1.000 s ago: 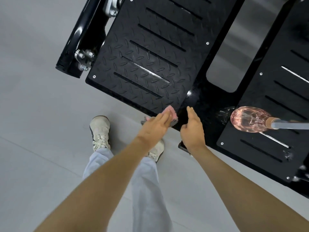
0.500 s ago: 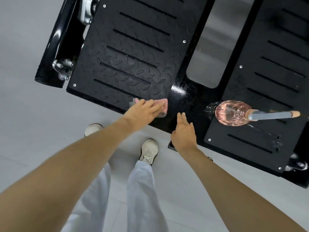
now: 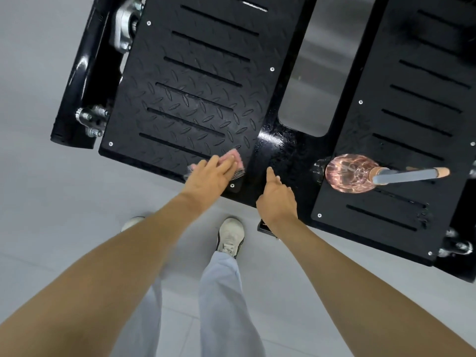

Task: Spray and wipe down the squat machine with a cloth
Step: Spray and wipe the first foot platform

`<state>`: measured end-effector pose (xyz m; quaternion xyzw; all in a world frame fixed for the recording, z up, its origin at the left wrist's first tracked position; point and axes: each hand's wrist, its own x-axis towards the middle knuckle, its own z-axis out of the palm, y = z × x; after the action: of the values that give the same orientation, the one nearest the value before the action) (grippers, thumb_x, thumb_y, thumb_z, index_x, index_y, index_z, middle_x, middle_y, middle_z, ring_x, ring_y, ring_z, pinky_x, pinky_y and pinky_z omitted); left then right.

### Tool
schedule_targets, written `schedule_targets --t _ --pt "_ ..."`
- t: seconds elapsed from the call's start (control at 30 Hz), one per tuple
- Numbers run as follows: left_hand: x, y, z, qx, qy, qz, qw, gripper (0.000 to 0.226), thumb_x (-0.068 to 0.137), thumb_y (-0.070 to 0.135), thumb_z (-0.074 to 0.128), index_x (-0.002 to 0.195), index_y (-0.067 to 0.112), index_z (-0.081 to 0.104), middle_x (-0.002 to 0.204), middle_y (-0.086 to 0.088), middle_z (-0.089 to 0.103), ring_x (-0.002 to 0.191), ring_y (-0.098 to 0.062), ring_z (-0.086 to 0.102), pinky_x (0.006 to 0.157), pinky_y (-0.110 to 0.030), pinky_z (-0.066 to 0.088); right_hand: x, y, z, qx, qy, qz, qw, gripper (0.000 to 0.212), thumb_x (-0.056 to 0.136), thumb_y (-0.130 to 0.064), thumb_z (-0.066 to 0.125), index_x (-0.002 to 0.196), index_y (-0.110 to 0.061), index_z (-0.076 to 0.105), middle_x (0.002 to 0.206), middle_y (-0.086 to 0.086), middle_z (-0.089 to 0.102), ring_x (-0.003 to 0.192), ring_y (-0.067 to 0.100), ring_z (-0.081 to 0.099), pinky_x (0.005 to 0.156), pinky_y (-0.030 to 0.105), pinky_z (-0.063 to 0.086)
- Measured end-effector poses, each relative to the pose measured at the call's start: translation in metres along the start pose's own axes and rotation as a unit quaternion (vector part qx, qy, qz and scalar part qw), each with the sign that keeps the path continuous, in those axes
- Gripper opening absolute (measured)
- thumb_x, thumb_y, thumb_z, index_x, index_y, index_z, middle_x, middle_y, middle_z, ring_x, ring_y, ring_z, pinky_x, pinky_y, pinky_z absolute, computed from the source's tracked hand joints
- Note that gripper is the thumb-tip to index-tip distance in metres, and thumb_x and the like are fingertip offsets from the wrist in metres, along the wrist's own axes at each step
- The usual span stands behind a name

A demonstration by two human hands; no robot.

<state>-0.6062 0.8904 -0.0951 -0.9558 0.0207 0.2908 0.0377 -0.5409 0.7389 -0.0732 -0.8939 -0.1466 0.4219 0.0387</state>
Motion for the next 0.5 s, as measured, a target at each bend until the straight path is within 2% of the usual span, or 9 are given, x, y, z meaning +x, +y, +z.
schedule_targets --t 0.07,0.13,0.2,0.27,0.4,0.5 --pt "-0.017 -0.03 0.008 0.0 -0.014 -0.034 0.999 0.079 0.089 0.008 0.052 0.151 0.012 0.003 0.155 -0.004 0.01 0.114 -0.025 0.036 0.096 -0.037 0.039 0.003 -0.005 0.001 0.001 0.003 0.003 1.0 0.077 0.089 -0.008 0.051 0.152 -0.012 0.007 0.136 0.02 0.046 0.123 0.031 0.048 0.117 0.042 0.021" --pt "-0.032 -0.052 0.016 -0.025 -0.02 -0.069 0.997 0.075 0.09 0.005 0.048 0.152 0.013 0.005 0.156 -0.002 0.009 0.115 -0.025 0.036 0.095 -0.036 0.039 0.005 -0.01 0.001 -0.007 0.01 0.014 1.0 0.076 0.09 -0.011 0.05 0.152 -0.012 0.005 0.134 0.02 0.047 0.123 0.032 0.046 0.116 0.043 0.021" --pt "-0.036 -0.053 0.019 -0.082 -0.017 -0.111 0.99 0.074 0.089 0.003 0.049 0.151 0.016 0.011 0.156 0.0 0.013 0.116 -0.025 0.036 0.094 -0.035 0.04 0.004 -0.016 0.001 -0.019 0.016 0.022 0.999 0.075 0.092 -0.012 0.05 0.152 -0.013 0.005 0.15 0.024 0.024 0.137 0.034 0.03 0.117 0.043 0.019" --pt "-0.033 -0.041 0.014 -0.14 -0.011 -0.13 0.981 0.073 0.085 0.003 0.052 0.147 0.02 0.018 0.152 -0.001 0.019 0.114 -0.025 0.037 0.094 -0.037 0.043 0.001 -0.028 0.004 -0.024 0.024 0.014 0.999 0.076 0.092 -0.011 0.051 0.152 -0.014 0.005 0.158 0.02 0.0 0.145 0.031 0.012 0.119 0.042 0.016" --pt "-0.022 -0.002 0.008 -0.154 0.009 -0.031 0.987 0.075 0.083 0.001 0.054 0.146 0.021 0.02 0.15 -0.003 0.018 0.115 -0.025 0.038 0.089 -0.034 0.044 -0.005 -0.053 0.019 -0.034 0.028 -0.009 0.999 0.073 0.092 -0.01 0.051 0.152 -0.012 0.009 0.159 0.013 -0.004 0.146 0.026 0.009 0.119 0.041 0.017" --pt "-0.021 -0.003 0.007 -0.112 0.021 -0.007 0.994 0.076 0.088 0.009 0.057 0.15 0.013 0.012 0.154 -0.004 0.015 0.121 -0.026 0.036 0.093 -0.036 0.04 -0.009 -0.067 0.028 -0.026 0.02 0.001 0.999 0.073 0.092 -0.01 0.052 0.152 -0.011 0.01 0.16 0.01 -0.003 0.147 0.025 0.008 0.119 0.041 0.017"
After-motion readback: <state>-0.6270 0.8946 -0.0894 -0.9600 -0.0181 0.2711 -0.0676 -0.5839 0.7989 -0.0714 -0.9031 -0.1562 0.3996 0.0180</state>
